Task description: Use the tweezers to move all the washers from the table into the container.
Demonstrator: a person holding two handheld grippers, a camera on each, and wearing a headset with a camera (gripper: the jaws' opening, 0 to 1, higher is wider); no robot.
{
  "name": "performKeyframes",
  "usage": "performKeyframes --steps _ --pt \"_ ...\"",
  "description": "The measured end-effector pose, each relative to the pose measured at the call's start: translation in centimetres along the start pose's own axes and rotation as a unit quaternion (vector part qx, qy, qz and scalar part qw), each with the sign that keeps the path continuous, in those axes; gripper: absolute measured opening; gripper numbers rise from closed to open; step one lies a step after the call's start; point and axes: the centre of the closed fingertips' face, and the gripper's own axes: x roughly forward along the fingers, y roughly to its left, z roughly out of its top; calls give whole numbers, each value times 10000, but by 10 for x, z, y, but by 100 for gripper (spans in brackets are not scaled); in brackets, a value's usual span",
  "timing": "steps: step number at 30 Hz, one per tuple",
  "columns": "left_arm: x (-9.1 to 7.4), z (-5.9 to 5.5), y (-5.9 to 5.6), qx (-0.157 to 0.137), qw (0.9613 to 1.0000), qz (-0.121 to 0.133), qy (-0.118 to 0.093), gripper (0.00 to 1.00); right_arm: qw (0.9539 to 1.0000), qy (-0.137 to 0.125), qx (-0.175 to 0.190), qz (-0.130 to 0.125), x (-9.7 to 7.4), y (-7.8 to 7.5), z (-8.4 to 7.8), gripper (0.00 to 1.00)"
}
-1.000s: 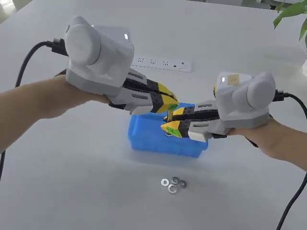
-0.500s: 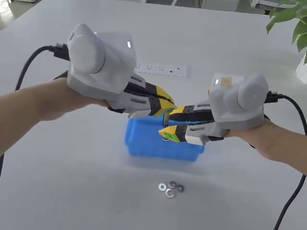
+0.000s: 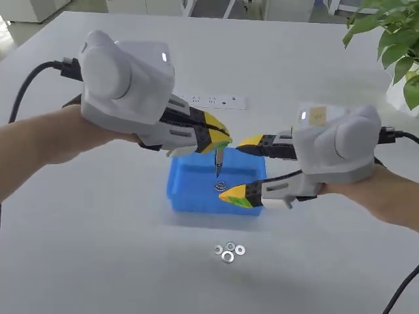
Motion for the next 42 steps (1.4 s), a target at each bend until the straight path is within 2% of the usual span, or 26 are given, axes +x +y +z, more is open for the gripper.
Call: performKeyframes --steps 3,7,10,15,16,17,20,25,27,30,33,34,37,42 --pt "-3 5 -8 11 10000 -1 -35 4 9998 82 -158 -53 -6 4 -6 64" --pt "-6 8 -17 3 10000 14 -92 4 9998 170 -19 -139 -16 10 -17 70" --pt "-9 11 -29 51 9998 35 -186 4 9996 232 90 -158 -22 18 -25 71" --pt "-11 6 -46 132 9999 -17 -84 4 9990 322 205 -213 -33 32 -38 77" --pt "-12 2 -49 243 9997 35 38 4 9990 312 230 -232 -35 35 -39 78" --pt "-13 2 -53 327 9994 30 66 4 9988 309 272 -255 -37 37 -40 80" --pt "-16 4 -63 193 9998 1 -63 4 9982 315 414 -283 -42 47 -48 82" --pt "-16 0 -75 21 9999 1 -104 4 9976 482 428 -263 -49 61 -65 85" --pt "-15 -2 -80 -6 9999 -6 -107 4 9971 455 562 -255 -53 67 -70 87" --pt "-13 -5 -85 -58 9999 7 -114 4 9964 453 665 -276 -60 73 -75 93" --pt "-11 -3 -85 -97 9996 134 -242 5 9955 378 819 -285 -67 77 -75 100" --pt "-10 -4 -86 -36 9996 165 -236 5 9952 368 847 -318 -68 76 -75 100" --pt "-7 -6 -86 -151 9995 127 -250 5 9943 367 922 -399 -73 73 -76 100" --pt "0 -15 -95 -209 9997 -18 -126 5 9932 312 1010 -482 -75 70 -79 100"
